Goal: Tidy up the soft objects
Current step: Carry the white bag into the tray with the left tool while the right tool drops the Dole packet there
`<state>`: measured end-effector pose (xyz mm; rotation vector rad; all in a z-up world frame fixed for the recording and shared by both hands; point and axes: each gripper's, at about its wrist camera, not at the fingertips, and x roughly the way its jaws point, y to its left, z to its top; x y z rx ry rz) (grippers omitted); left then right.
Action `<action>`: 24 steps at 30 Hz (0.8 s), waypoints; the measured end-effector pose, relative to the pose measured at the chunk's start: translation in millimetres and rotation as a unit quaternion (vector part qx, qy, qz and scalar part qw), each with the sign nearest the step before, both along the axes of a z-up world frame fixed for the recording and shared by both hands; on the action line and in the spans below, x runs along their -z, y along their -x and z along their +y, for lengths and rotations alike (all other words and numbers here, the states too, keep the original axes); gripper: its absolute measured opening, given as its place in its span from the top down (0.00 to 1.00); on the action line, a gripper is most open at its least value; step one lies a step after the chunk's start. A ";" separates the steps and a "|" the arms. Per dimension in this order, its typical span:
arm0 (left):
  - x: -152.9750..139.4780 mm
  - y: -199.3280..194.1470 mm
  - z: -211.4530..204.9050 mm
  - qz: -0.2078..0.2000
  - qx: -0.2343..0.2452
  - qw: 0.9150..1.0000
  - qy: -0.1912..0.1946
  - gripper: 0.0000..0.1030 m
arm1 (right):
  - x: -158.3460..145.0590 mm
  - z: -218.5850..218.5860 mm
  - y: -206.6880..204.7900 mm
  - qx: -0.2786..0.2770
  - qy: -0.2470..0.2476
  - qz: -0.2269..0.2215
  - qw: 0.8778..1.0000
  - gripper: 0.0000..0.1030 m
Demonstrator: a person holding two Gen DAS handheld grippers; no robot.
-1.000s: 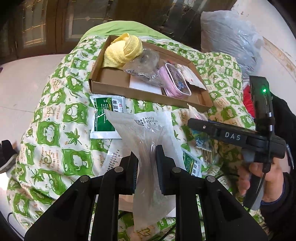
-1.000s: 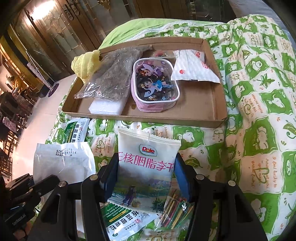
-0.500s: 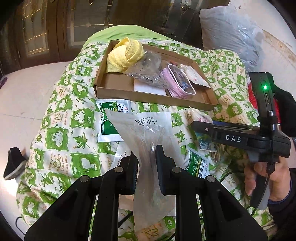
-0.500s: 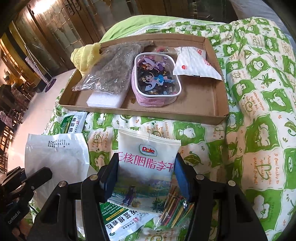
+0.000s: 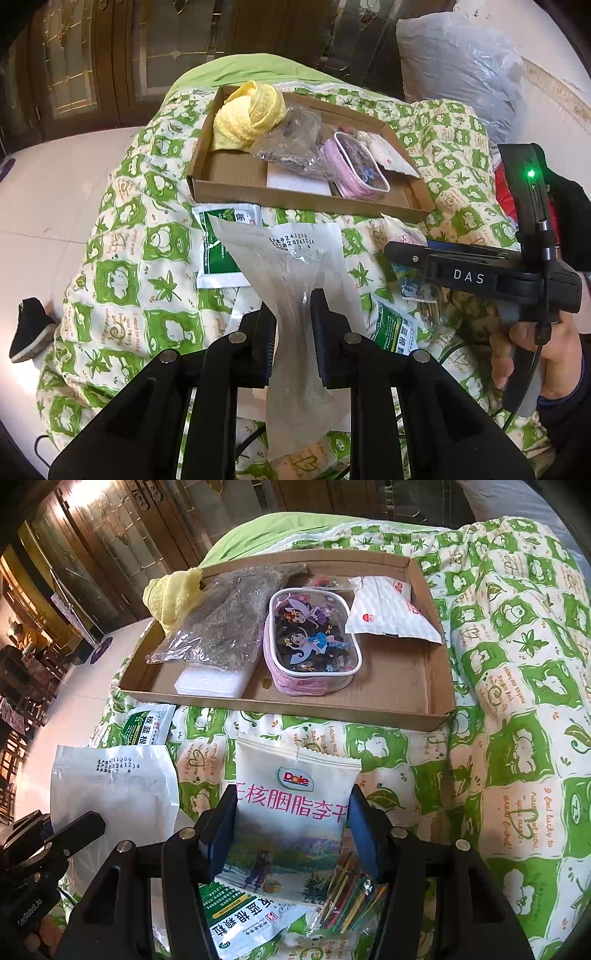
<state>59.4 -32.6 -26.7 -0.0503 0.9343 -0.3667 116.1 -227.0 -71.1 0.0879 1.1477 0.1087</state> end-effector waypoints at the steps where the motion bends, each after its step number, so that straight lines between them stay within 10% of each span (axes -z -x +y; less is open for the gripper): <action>1: -2.6 -1.2 0.5 -0.001 0.001 1.000 0.002 0.83 | -1.9 -0.9 0.2 0.001 0.002 -0.002 1.000 0.44; 24: -27.6 -124.9 11.9 0.046 -0.031 0.998 0.023 0.83 | -42.2 -33.1 -58.8 0.020 0.015 -0.043 0.999 0.44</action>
